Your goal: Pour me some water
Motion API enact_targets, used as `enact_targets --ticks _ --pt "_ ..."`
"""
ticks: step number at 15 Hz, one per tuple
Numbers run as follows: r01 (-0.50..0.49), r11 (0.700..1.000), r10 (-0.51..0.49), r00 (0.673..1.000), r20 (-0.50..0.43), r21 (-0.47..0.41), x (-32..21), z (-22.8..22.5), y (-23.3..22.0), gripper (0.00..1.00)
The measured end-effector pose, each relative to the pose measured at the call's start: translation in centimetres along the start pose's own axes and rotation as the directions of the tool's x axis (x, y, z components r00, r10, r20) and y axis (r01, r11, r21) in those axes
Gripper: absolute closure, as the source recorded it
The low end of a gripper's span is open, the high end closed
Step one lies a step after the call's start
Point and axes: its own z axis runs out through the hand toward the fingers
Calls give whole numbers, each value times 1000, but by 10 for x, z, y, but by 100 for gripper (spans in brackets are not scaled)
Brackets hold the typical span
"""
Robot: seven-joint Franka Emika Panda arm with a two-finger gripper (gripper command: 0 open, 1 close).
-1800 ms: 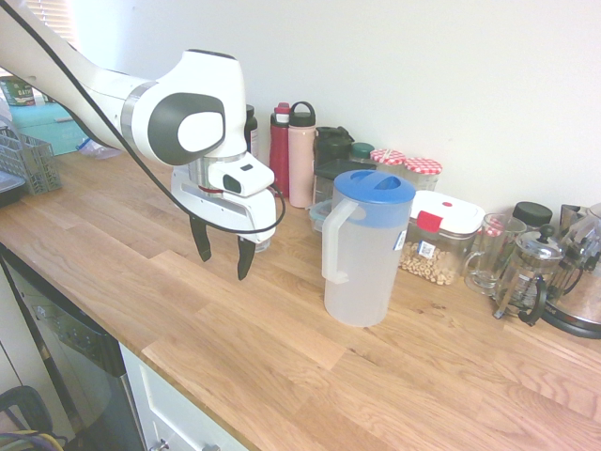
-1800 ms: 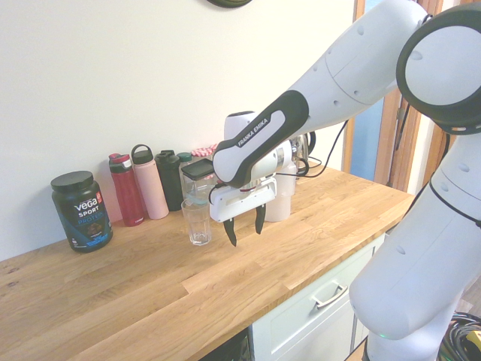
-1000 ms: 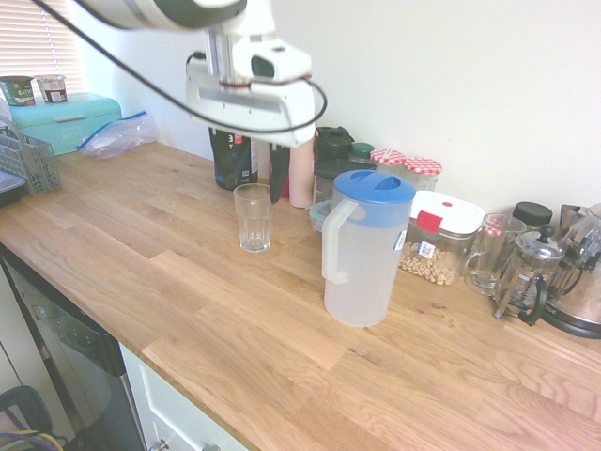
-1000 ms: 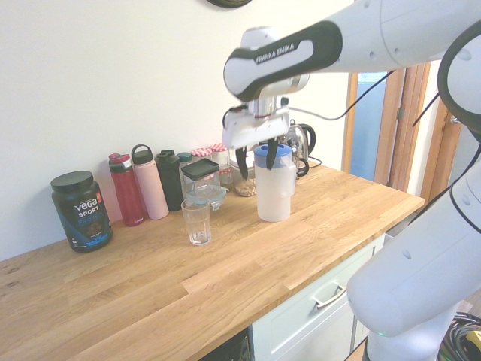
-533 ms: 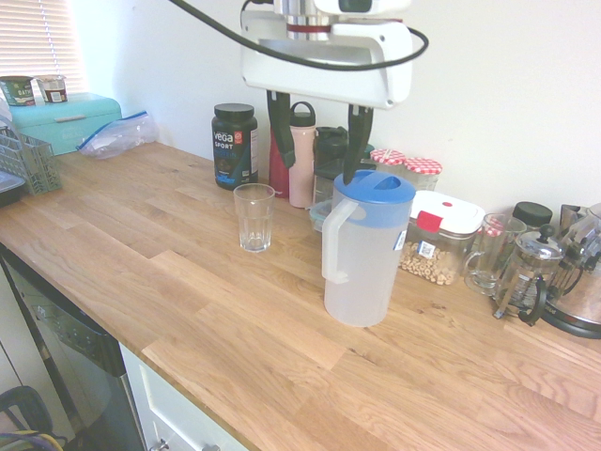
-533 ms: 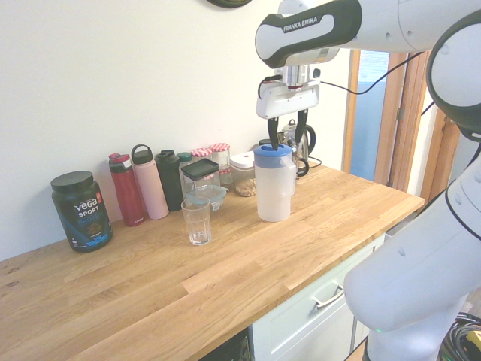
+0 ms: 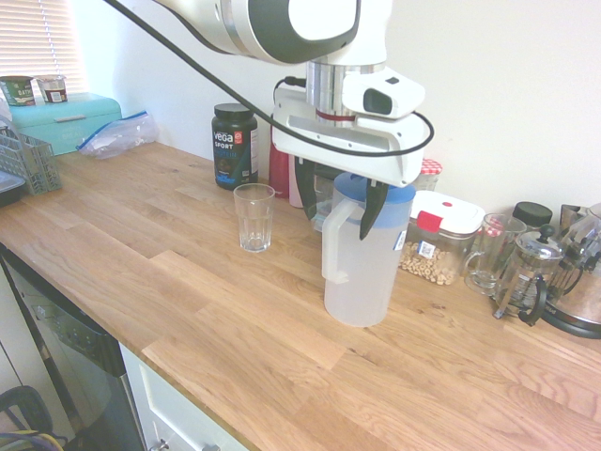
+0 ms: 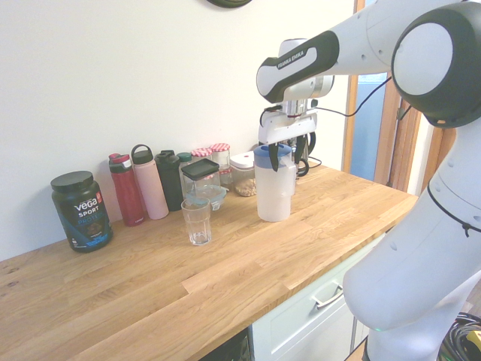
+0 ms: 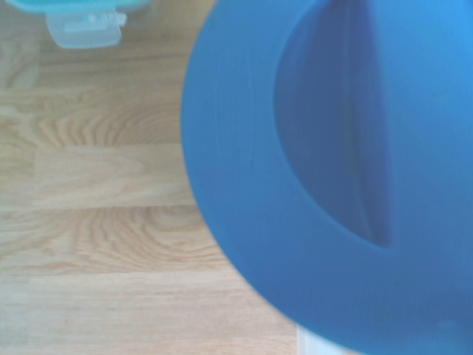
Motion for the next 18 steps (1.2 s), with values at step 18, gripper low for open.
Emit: enact_targets --ticks 18 --pt "-14 1000 14 1000 14 -27 8 28 4 100"
